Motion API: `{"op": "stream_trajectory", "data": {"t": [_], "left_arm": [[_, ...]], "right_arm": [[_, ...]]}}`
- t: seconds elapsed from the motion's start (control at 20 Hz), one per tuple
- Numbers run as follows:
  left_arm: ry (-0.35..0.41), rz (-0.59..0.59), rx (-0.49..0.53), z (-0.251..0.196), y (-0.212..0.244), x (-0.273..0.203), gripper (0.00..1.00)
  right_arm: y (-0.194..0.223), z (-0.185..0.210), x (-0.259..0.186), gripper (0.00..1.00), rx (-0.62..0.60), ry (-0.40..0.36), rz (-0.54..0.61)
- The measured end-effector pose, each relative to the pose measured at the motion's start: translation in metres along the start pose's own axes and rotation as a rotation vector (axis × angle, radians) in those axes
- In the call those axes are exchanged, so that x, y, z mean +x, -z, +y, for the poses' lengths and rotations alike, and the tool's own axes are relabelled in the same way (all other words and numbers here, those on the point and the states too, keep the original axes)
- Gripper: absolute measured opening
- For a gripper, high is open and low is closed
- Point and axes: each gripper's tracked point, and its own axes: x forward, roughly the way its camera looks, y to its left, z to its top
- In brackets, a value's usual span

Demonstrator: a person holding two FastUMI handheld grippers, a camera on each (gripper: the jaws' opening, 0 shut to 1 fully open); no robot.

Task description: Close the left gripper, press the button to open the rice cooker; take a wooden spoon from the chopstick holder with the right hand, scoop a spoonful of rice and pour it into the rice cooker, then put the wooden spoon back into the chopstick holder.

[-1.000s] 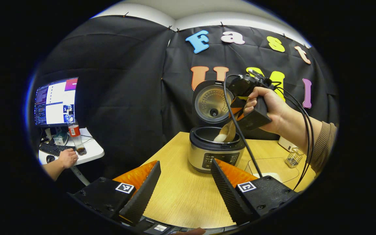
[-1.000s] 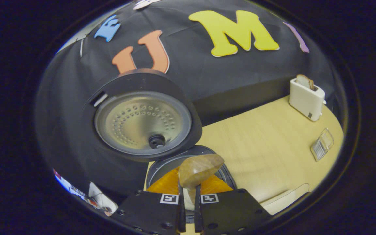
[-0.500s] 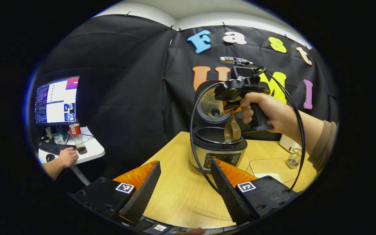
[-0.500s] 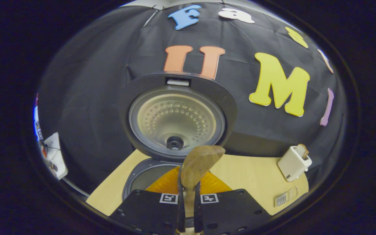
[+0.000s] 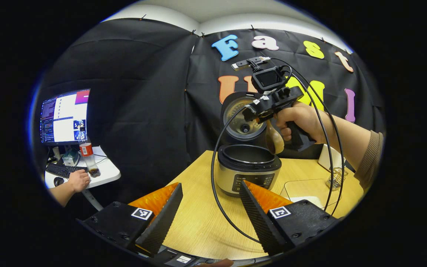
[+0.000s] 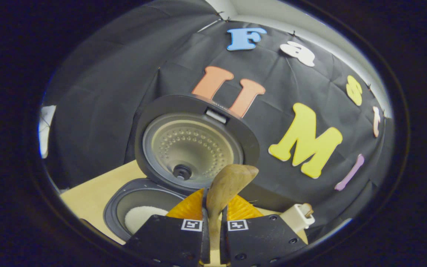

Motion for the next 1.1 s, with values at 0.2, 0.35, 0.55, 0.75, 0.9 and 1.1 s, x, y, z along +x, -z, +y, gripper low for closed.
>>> {"op": "stream_trajectory", "data": {"t": [0.2,0.35,0.55,0.75,0.9,1.1], "left_arm": [[0.0,-0.003,0.003,-0.004,-0.001,0.0,0.99],[0.006,-0.002,0.01,-0.01,-0.002,-0.001,0.98],[0.003,-0.026,0.025,-0.021,-0.008,-0.004,0.98],[0.042,-0.049,0.051,-0.042,-0.016,-0.012,0.98],[0.045,-0.079,0.065,-0.052,-0.024,-0.019,0.98],[0.066,-0.096,0.069,-0.073,-0.029,-0.027,0.98]], "right_arm": [[-0.004,-0.025,-0.012,0.12,-0.042,0.021,-0.047],[0.002,-0.054,-0.024,0.1,-0.011,0.042,-0.051],[0.028,-0.095,-0.033,0.1,0.047,0.058,-0.008],[0.057,-0.147,-0.041,0.1,0.091,0.085,0.019],[0.086,-0.188,-0.043,0.1,0.138,0.126,0.054],[0.126,-0.242,-0.048,0.11,0.194,0.163,0.102]]}}
